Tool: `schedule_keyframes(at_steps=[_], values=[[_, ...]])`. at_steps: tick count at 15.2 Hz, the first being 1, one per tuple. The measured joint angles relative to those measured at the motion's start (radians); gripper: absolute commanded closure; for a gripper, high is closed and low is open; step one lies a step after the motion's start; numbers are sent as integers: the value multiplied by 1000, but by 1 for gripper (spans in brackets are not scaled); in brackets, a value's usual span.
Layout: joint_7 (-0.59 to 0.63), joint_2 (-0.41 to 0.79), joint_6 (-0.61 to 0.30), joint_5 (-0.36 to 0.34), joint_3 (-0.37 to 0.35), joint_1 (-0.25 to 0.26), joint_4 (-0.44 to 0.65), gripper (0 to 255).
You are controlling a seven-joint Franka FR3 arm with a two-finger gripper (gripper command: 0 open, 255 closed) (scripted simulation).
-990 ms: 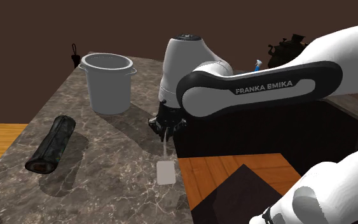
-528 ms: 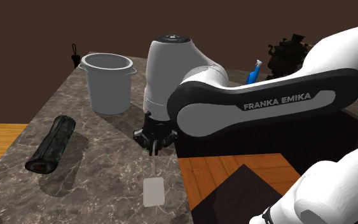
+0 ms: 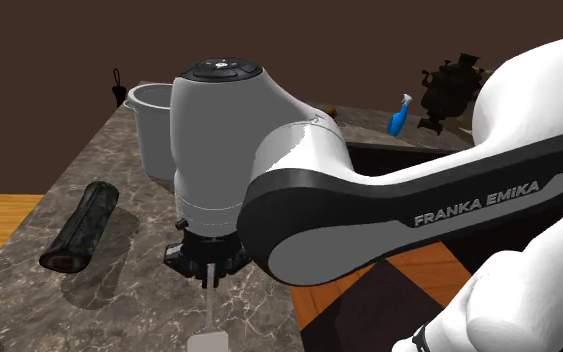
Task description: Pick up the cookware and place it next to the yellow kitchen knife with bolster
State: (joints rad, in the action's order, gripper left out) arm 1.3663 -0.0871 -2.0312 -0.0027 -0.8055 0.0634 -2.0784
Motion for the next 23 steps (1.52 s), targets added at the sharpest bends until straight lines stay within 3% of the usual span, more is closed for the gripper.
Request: schedule_keyframes(at_steps=[3,5,10,23], values=[[99,63,11,-51,-47,29,50,255],[194,148,27,-121,-82,64,114,255],[353,283,74,-235,-109,161,228,255],[430,379,-60,-333,-74,202,148,255]])
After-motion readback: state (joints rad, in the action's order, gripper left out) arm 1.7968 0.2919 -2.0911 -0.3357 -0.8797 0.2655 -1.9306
